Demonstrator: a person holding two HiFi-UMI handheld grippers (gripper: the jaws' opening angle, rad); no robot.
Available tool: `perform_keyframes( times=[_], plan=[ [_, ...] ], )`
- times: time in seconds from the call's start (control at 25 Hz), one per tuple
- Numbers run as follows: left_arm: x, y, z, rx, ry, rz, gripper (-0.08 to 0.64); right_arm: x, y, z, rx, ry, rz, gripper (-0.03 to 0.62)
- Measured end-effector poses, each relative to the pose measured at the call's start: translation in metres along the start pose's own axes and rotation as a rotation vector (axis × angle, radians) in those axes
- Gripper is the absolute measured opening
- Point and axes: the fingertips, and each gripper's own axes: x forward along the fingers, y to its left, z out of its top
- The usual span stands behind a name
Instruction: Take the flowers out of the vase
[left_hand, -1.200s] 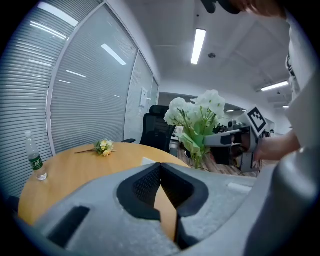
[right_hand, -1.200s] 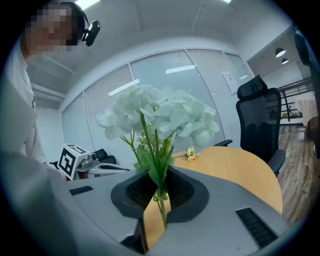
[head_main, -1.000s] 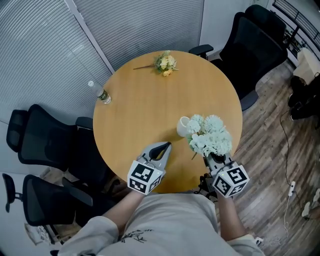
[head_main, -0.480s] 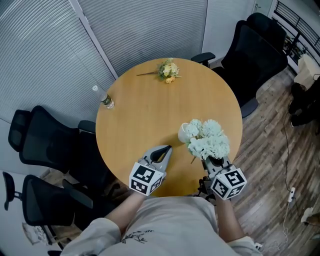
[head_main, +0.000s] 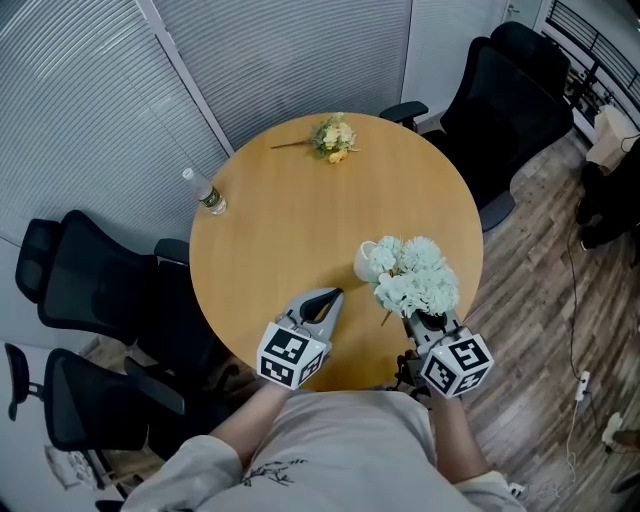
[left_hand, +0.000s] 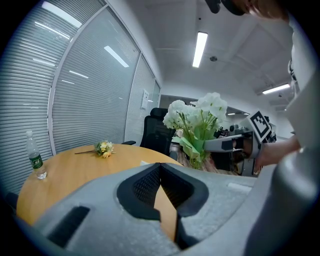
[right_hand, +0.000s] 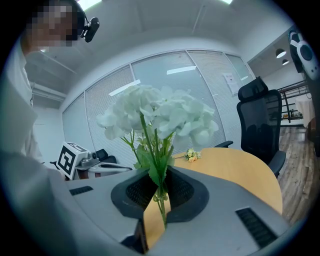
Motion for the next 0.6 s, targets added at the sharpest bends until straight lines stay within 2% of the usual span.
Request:
perform_keyframes(
  times=[0.6],
  plan=[
    [-0.0068, -0.0031, -0.0042, 0.004, 0.000, 0.012, 0.009, -0.0107, 0.0019, -0.0050, 0.004, -0.008, -0.002, 0.043]
  ],
)
